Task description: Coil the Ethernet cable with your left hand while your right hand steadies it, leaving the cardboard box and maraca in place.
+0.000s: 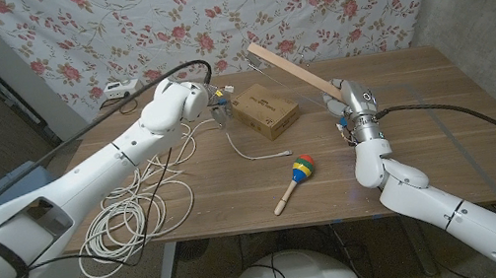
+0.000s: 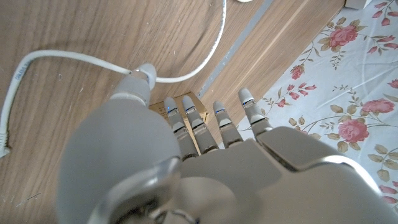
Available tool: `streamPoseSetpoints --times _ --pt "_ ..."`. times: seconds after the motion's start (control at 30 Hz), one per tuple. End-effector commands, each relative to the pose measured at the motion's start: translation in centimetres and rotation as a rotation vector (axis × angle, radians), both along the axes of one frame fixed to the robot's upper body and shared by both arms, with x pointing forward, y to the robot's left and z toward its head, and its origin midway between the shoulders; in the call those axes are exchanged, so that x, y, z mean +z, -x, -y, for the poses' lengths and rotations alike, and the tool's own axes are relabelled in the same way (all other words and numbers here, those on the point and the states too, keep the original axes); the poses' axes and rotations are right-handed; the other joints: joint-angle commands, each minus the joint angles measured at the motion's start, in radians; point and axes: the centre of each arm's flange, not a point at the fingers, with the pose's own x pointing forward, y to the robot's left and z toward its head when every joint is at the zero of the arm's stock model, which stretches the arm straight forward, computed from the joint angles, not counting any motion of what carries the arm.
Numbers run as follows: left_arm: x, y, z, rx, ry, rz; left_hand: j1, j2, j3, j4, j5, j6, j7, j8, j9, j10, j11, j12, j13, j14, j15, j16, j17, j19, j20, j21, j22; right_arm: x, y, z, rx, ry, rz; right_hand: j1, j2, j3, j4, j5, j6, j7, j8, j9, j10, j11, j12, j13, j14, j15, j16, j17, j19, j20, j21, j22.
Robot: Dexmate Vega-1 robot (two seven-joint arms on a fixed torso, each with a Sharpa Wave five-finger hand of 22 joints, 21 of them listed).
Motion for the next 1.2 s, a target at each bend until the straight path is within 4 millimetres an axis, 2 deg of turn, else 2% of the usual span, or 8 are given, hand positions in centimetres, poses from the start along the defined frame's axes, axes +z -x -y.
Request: streamPoseSetpoints --times 0.03,0.33,0.5,0.67,0.73,1.03,1.13,1.2 --pt "-1.9 -1.5 0.8 -0.003 -0.033 -0.055 0.016 0.026 0.000 0.011 0.002 0.047 0.001 0.011 0.001 0.056 0.001 0.014 0.004 0.039 -0.086 0.014 -0.001 0.014 -0.005 -0.003 0.003 0.2 -0.3 0.2 0.005 0.001 -0.004 -0.103 0.106 0.056 0.050 0.003 0.011 0.007 0.006 0.001 -0.006 0.000 0.009 0.004 -0.004 -0.063 0.008 0.003 -0.004 -0.056 0.009 0.001" --pt "-2.8 -1.8 1.0 -0.032 -0.024 -0.036 0.036 0.072 -0.021 0.035 -0.006 0.133 0.002 0.005 -0.005 0.231 0.004 0.050 0.021 0.150 -0.144 0.040 -0.005 0.059 -0.024 0.006 0.002 0.5 -0.6 0.5 0.016 0.017 -0.012 -0.104 0.106 0.058 0.049 0.003 0.015 0.008 0.009 -0.003 -0.010 -0.001 0.023 0.004 -0.008 -0.063 0.019 0.002 -0.008 -0.056 0.019 -0.004" --pt "-2.7 -1.8 0.8 -0.052 0.020 -0.014 0.042 0.157 -0.025 0.077 -0.018 0.343 0.081 0.040 -0.008 0.466 0.005 0.104 0.067 0.312 -0.170 0.078 0.003 0.116 -0.070 0.019 0.001 0.6 -0.6 0.5 0.018 0.023 -0.013 -0.104 0.105 0.058 0.048 0.003 0.014 0.008 0.009 -0.005 -0.013 0.001 0.027 0.004 -0.010 -0.062 0.023 0.002 -0.009 -0.056 0.023 -0.006" --pt "-2.0 -1.8 0.4 -0.022 0.073 0.014 -0.022 0.219 -0.031 0.184 -0.001 0.293 0.168 0.005 0.009 0.571 0.017 0.121 0.098 0.419 -0.173 0.083 -0.002 0.154 -0.089 0.022 -0.002 0.8 -0.6 0.7 0.025 0.024 -0.010 -0.104 0.105 0.058 0.047 0.003 0.016 0.009 0.011 -0.007 -0.017 -0.001 0.032 0.003 -0.013 -0.062 0.028 0.002 -0.011 -0.057 0.027 -0.009" --pt "-1.8 -1.7 0.0 -0.026 0.112 0.057 -0.026 0.223 -0.026 0.202 0.006 0.285 0.182 0.007 0.018 0.583 0.021 0.121 0.102 0.438 -0.175 0.080 -0.004 0.170 -0.101 0.025 -0.003 0.8 -0.6 0.8 0.034 0.015 -0.005 -0.104 0.105 0.059 0.047 0.003 0.016 0.007 0.011 -0.008 -0.017 0.000 0.035 0.003 -0.014 -0.062 0.030 0.002 -0.012 -0.058 0.029 -0.010" --pt "-0.1 -1.9 -3.3 -0.046 0.480 0.096 -0.001 0.244 0.061 0.287 0.031 0.301 0.278 0.115 0.129 0.686 0.058 0.164 0.170 0.622 -0.177 0.083 0.005 0.254 -0.131 0.060 0.008 0.9 -0.3 1.3 0.079 -0.019 0.003 -0.105 0.104 0.059 0.046 0.003 0.014 0.007 0.012 -0.011 -0.022 0.000 0.045 0.003 -0.019 -0.062 0.038 0.002 -0.016 -0.059 0.036 -0.015" --pt "0.6 -1.9 -4.2 -0.041 0.586 0.077 0.005 0.249 0.099 0.299 0.024 0.290 0.312 0.155 0.178 0.748 0.088 0.199 0.203 0.690 -0.176 0.092 0.015 0.296 -0.136 0.099 0.019 0.9 -0.1 1.4 0.081 -0.024 0.009 -0.105 0.104 0.059 0.046 0.003 0.015 0.007 0.014 -0.011 -0.021 0.000 0.050 0.003 -0.021 -0.062 0.042 0.002 -0.018 -0.059 0.039 -0.018" --pt "1.1 -1.8 -4.9 -0.049 0.670 0.056 -0.001 0.249 0.131 0.307 0.008 0.274 0.334 0.197 0.234 0.866 0.139 0.279 0.256 0.752 -0.174 0.096 0.027 0.328 -0.131 0.146 0.032 0.9 0.0 1.5 0.082 -0.024 0.010 -0.105 0.103 0.059 0.046 0.003 0.014 0.007 0.015 -0.010 -0.023 0.000 0.052 0.003 -0.022 -0.062 0.043 0.002 -0.019 -0.060 0.041 -0.019"
